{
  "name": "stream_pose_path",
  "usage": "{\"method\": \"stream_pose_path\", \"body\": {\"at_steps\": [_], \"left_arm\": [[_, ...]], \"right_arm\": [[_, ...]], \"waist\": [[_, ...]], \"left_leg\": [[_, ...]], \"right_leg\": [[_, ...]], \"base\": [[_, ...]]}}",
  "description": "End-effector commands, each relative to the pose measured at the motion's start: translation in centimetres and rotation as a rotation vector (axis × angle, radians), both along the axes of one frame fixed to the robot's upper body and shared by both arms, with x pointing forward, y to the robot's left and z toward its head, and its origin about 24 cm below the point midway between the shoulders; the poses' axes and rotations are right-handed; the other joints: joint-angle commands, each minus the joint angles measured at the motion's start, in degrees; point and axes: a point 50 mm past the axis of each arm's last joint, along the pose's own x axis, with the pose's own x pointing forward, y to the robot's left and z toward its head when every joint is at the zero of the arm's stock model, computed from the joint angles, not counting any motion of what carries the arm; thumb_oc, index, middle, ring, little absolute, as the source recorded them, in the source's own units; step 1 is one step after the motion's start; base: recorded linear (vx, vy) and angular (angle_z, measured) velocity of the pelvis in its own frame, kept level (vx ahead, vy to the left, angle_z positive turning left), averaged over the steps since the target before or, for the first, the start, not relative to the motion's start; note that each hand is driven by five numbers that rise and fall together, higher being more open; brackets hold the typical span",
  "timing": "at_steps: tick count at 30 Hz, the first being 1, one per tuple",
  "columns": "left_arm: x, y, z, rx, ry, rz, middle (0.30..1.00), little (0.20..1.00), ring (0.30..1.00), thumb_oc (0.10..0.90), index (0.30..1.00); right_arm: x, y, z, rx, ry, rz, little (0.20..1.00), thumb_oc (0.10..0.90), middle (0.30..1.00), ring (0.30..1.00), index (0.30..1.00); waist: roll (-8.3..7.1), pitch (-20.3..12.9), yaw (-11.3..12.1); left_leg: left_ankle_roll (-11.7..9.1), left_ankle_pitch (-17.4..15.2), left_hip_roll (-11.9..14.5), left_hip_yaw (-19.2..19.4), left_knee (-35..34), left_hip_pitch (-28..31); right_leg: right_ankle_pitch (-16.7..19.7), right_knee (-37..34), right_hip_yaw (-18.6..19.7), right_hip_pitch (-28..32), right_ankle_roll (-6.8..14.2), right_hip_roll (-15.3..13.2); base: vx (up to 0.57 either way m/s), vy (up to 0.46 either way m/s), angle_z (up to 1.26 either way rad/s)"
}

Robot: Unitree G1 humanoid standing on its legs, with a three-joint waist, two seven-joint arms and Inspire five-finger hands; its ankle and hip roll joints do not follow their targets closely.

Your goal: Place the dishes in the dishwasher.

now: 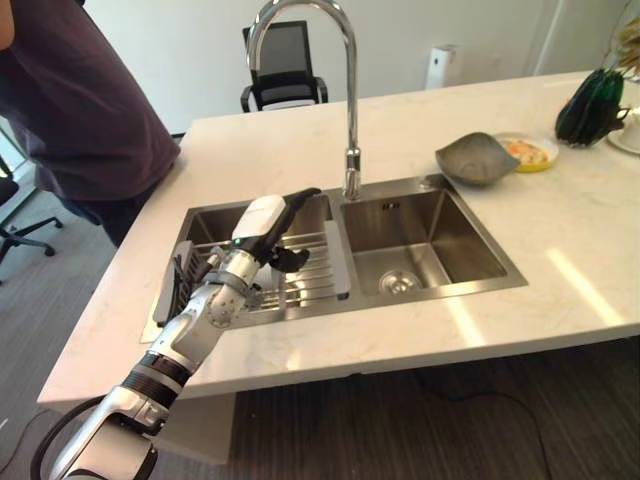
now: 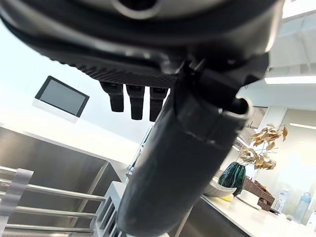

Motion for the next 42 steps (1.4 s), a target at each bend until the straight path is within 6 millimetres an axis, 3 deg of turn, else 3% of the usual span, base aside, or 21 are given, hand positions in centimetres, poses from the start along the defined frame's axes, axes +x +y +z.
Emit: {"method": "stream_pose_path", "body": {"at_steps": [1, 17, 29, 31, 36, 40, 42], "left_arm": [[0.8, 1.3, 5.9, -0.015, -0.230, 0.037, 0.900, 0.900, 0.900, 0.800, 0.900], [0.1, 4.8, 5.0, 0.014, -0.111, 0.082, 0.900, 0.900, 0.900, 0.800, 0.900], [1.8, 6.4, 3.7, 0.200, 0.024, 0.155, 0.900, 0.900, 0.900, 0.800, 0.900], [1.9, 7.6, 3.3, 0.218, 0.046, 0.204, 0.900, 0.900, 0.900, 0.800, 0.900], [3.5, 8.9, 2.9, 0.302, 0.117, 0.290, 0.900, 0.900, 0.900, 0.800, 0.900], [4.7, 9.2, 2.7, 0.379, 0.151, 0.350, 0.900, 0.900, 0.900, 0.800, 0.900], [4.7, 8.9, 2.0, 0.379, 0.167, 0.340, 0.900, 0.900, 0.900, 0.800, 0.900]], "right_arm": [[0.5, -0.8, 0.4, -0.025, -0.028, 0.023, 0.900, 0.800, 0.900, 0.900, 0.900], [0.1, -0.7, 0.3, -0.022, 0.012, 0.090, 0.900, 0.800, 0.900, 0.900, 0.900], [1.0, -0.8, 0.5, -0.034, 0.012, 0.174, 0.900, 0.800, 0.900, 0.900, 0.900], [3.0, -0.3, 1.0, -0.019, -0.094, 0.223, 0.900, 0.800, 0.900, 0.900, 0.900], [1.0, 0.4, 0.8, 0.022, -0.069, 0.285, 0.900, 0.800, 0.900, 0.900, 0.900], [1.1, 0.8, 0.7, 0.038, -0.068, 0.303, 0.900, 0.800, 0.900, 0.900, 0.900], [2.2, 1.6, 0.8, 0.059, -0.121, 0.307, 0.900, 0.800, 0.900, 0.900, 0.900]], "waist": [[0.13, -3.7, 0.5], [-0.71, -3.8, 1.8], [-0.89, -3.4, 1.3], [-1.18, -3.4, 0.6], [-1.32, -3.4, -0.6], [-1.31, -3.4, -1.4], [-1.27, -3.3, -1.4]], "left_leg": [[-5.9, -7.8, -1.7, 4.0, 0.5, 1.9], [-5.7, -8.6, -1.5, 5.0, 0.2, 1.7], [-5.7, -9.1, -1.2, 5.5, 0.2, 2.2], [-5.8, -9.0, -1.1, 6.0, 0.2, 2.2], [-5.9, -8.8, -1.0, 6.6, 0.2, 2.0], [-5.9, -8.7, -0.9, 6.8, 0.2, 2.0], [-5.8, -8.8, -0.9, 6.9, 0.2, 2.0]], "right_leg": [[-2.1, 3.1, 0.8, -0.7, 3.4, -1.8], [-0.7, 0.6, 1.9, -0.6, 4.4, -1.9], [-0.8, 0.0, 2.6, -0.1, 4.6, -1.1], [-0.7, 0.1, 3.1, -0.3, 4.6, -0.9], [-0.8, 0.6, 3.4, -0.8, 4.7, -0.5], [-0.8, 0.8, 3.6, -1.1, 4.7, -0.2], [-0.8, 0.8, 3.7, -1.2, 4.7, -0.2]], "base": [[0.00, 0.003, -0.15], [0.00, 0.002, -0.02], [0.00, 0.001, 0.00], [-0.02, -0.007, -0.01], [-0.02, -0.013, -0.08], [-0.02, -0.016, -0.05], [-0.02, -0.009, -0.08]]}}
